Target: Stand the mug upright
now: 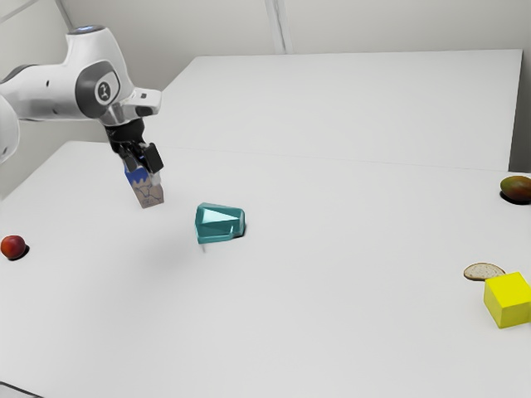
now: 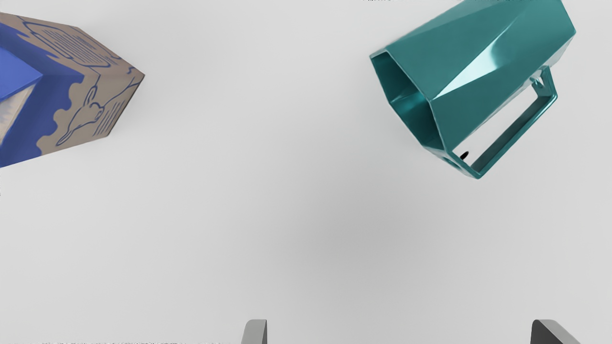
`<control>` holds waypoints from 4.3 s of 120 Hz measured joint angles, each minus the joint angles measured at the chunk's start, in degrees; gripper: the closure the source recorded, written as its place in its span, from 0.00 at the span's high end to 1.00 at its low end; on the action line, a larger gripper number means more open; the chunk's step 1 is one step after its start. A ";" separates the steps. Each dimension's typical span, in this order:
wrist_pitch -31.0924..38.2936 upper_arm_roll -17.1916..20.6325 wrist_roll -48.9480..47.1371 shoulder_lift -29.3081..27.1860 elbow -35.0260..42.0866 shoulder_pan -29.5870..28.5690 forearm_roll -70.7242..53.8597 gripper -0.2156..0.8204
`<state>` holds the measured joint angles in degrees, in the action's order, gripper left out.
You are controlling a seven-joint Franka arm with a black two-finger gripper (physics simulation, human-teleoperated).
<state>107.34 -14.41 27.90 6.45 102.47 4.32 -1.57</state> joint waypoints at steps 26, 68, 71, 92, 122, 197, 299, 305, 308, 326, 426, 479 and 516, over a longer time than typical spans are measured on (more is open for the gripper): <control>2.22 -0.81 -1.82 2.17 1.06 -1.60 8.77 0.79; 2.64 -2.07 -0.92 12.37 1.54 -4.51 34.00 0.79; 2.49 -2.09 -0.74 12.83 1.54 -4.71 35.32 0.79; 1.44 -2.11 0.48 16.09 1.44 -5.61 44.02 0.79; 0.76 -2.11 1.95 18.26 1.44 -5.84 52.27 0.79; -0.74 -2.36 3.38 20.20 2.45 -6.46 61.77 0.42; 2.10 -2.28 2.60 13.05 2.83 -2.51 52.95 0.04; 4.56 -2.19 2.41 12.65 3.04 -1.68 49.59 0.04; 5.84 -2.13 2.25 12.43 3.08 -1.27 47.52 0.04; 11.21 -1.87 -0.21 8.05 5.26 1.40 33.43 0.04; 15.06 -6.58 -25.14 2.97 15.88 9.62 2.81 0.04; 14.87 -6.66 -30.77 6.49 15.44 10.47 0.36 0.26; 14.89 -6.68 -31.48 5.94 13.35 10.74 0.61 0.67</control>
<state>122.23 -21.09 -3.58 12.39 115.82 15.07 -0.96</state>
